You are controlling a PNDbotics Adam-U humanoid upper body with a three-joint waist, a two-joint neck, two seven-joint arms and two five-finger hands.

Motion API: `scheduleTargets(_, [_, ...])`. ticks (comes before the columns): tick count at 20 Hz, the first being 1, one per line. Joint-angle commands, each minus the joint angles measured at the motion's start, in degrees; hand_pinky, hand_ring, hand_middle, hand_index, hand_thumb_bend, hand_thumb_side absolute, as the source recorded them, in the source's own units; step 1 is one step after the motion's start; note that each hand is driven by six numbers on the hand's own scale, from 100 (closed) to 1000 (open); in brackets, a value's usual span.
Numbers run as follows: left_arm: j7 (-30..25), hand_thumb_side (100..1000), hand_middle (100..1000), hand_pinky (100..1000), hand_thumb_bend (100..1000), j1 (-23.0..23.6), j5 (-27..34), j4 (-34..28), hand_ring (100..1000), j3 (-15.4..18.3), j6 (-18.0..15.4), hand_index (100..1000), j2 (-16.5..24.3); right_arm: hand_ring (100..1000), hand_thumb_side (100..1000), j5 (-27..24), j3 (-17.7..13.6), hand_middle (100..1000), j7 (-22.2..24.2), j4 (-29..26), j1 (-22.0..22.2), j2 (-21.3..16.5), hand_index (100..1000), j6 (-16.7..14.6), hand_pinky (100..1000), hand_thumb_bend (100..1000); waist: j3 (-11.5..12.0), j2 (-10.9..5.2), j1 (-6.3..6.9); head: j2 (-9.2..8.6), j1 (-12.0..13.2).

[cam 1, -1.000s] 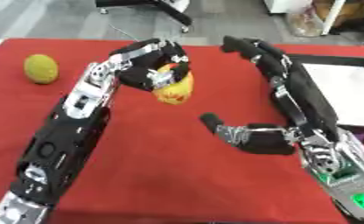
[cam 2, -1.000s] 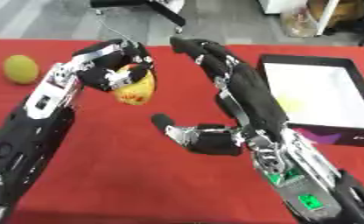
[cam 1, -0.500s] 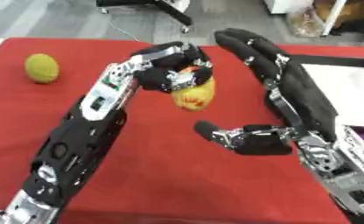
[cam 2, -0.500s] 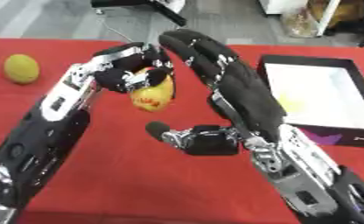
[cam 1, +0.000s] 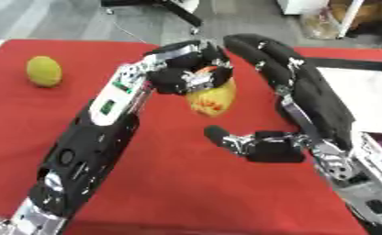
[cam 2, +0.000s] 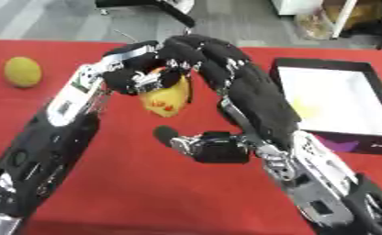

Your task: Pick up the objects with one hand, pass them to the other hand, and then place them into the box on the other side of the table.

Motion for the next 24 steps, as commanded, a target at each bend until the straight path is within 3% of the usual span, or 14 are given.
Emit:
scheduleTargets(1, [0.0,348,279,560,100,-1.5,1.2,-1.8,367,-0.2,0.7,199,0.2,870,329,0.5,-0.2,832,-0.2,-1.2,-0.9,-0.6,944,-0.2,851,450,-0.1,-0.87,0.07,-0.16,-0.2])
scheduleTargets(19, [0.0,335,280,563,100,-1.5,2.3,-3.4,370,-2.7,2.1,199,0.3,812,264,2.0,0.1,759,-0.5,-1.2,-0.9,-0.5,901,0.3,793,330,-0.3,-0.94,0.14,-0.16,-0.4])
scheduleTargets(24, [0.0,335,280,563,100,-1.7,2.5,-3.9,371,-2.8,1.9,199,0.2,787,234,3.3,0.0,730,-0.4,-1.2,-0.8,-0.4,889,1.0,742,299,-0.4,-0.93,0.17,-0.16,-0.4])
